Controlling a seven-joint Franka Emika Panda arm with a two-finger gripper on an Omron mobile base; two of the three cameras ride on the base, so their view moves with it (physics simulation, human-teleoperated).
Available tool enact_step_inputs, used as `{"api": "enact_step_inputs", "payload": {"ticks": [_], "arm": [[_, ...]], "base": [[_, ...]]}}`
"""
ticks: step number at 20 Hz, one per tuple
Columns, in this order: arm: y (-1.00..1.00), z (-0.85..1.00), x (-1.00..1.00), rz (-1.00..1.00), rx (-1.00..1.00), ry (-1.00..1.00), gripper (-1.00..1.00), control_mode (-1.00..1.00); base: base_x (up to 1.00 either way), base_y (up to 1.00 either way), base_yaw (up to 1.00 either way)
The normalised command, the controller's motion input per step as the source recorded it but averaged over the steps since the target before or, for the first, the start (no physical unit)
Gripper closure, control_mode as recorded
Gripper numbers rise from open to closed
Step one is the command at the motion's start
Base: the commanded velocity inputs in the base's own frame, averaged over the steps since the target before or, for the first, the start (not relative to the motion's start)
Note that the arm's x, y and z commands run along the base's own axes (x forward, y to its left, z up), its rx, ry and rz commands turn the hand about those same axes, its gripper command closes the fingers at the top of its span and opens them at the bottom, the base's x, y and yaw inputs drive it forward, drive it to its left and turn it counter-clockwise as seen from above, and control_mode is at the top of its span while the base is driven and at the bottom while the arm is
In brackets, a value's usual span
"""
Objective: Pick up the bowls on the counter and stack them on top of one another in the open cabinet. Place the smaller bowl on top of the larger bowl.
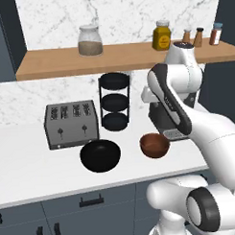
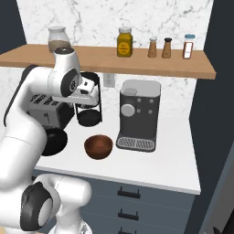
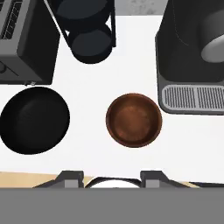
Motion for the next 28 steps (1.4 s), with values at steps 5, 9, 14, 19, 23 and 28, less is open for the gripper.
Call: {"api": "enact_step_inputs", "payload": {"ticks": [5, 9, 14, 19, 23, 28], "arm": [[0.0, -0.32, -0.14, 0.0, -0.04, 0.01, -1.0, -1.0], [0.05, -0.97, 0.0, 0.0, 0.0, 0.08, -1.0, -1.0], [0.02, -1.0, 0.03, 0.0, -0.01, 0.02, -1.0, -1.0], [0.31, -0.82, 0.38, 0.0, -0.1, 0.01, -1.0, -1.0], [0.09, -0.53, 0.38, -0.02, -0.07, 0.0, -1.0, -1.0], [0.0, -0.41, 0.5, -0.05, 0.0, 0.0, -1.0, -1.0]], "base": [[0.0, 0.0, 0.0], [0.0, 0.0, 0.0], [0.0, 0.0, 0.0], [0.0, 0.0, 0.0], [0.0, 0.0, 0.0], [0.0, 0.0, 0.0]]}}
